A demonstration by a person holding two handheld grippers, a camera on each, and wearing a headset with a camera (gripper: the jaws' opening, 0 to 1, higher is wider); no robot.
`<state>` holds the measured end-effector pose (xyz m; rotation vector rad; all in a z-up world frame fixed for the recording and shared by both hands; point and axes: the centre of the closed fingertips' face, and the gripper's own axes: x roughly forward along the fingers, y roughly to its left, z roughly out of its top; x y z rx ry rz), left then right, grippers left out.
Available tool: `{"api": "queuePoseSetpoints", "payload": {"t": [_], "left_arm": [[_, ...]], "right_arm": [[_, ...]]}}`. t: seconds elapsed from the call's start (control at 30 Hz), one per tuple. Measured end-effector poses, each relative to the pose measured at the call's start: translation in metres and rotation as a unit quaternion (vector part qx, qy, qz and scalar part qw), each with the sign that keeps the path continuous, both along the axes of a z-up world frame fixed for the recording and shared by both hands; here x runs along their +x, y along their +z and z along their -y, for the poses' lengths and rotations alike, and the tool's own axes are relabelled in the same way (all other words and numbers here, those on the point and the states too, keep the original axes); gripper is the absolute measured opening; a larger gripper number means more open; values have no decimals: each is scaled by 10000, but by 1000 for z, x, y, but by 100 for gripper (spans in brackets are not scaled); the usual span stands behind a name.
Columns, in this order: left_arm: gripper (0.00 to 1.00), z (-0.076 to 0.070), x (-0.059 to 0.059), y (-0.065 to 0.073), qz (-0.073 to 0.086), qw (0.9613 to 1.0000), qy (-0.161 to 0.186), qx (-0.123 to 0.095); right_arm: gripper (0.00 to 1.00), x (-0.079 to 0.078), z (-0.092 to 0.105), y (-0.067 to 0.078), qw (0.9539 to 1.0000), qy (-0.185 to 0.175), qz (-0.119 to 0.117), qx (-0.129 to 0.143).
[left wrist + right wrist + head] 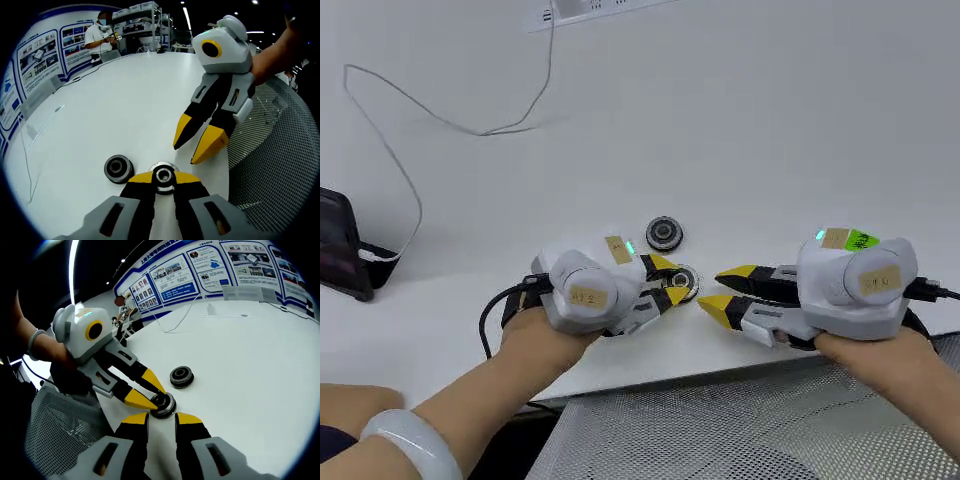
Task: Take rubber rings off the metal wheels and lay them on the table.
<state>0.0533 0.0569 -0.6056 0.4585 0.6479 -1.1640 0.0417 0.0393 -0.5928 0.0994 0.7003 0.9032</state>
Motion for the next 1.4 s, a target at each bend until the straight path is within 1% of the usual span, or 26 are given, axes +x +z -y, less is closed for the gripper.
{"api": "queuePoseSetpoints", "payload": {"t": [0.13,0.27,0.3,0.33,0.37,0.43,0.47,0.5,0.53,0.67,0.8,0.93,1.03,1.17,1.2,1.27,1.3,1.33,1.4], "left_arm": [[14,0,0,0,-2,10000,15,-15],[14,0,0,-1,2,10000,18,-34],[13,0,0,-1,10,10000,16,-34],[13,0,0,-1,13,10000,16,-35],[13,0,0,-1,16,10000,13,-37],[13,0,-1,-1,22,10000,10,-38],[13,0,0,-1,22,10000,17,-42],[13,0,-1,-1,26,10000,19,-43],[13,0,-1,-1,27,10000,26,-49],[13,0,0,-1,30,10000,40,-60],[13,0,0,-1,31,10000,34,-69],[13,0,0,-1,24,10000,46,-78],[13,0,0,-1,16,9999,56,-85],[13,0,0,0,19,9999,56,-99],[13,0,0,0,20,9999,60,-105],[13,0,0,0,16,9999,68,-112],[13,0,1,0,17,9999,70,-116],[13,0,1,0,14,9999,74,-119],[13,0,1,0,13,9999,74,-119]], "right_arm": [[21,3,1,-1,9998,-143,-110,97],[18,6,2,-6,9990,-309,-285,153],[18,7,2,-7,9981,-437,-389,196],[18,9,2,-7,9974,-502,-436,267],[18,11,2,-8,9954,-671,-580,375],[18,14,0,-7,9926,-819,-695,562],[17,17,-1,-6,9904,-919,-775,684],[17,17,0,-7,9891,-970,-843,718],[17,19,0,-8,9887,-994,-850,735],[17,21,-2,-12,9862,-1060,-1000,788],[17,19,-6,-15,9838,-1075,-1159,849],[17,18,-8,-18,9826,-1072,-1240,876],[17,19,-8,-17,9791,-1158,-1329,1010],[17,19,-10,-16,9731,-1283,-1518,1162],[17,18,-10,-18,9712,-1312,-1600,1181],[16,16,-11,-19,9701,-1315,-1663,1186],[16,16,-12,-19,9669,-1376,-1749,1251],[15,16,-12,-19,9651,-1395,-1800,1292],[15,16,-12,-18,9648,-1398,-1798,1314]]}}
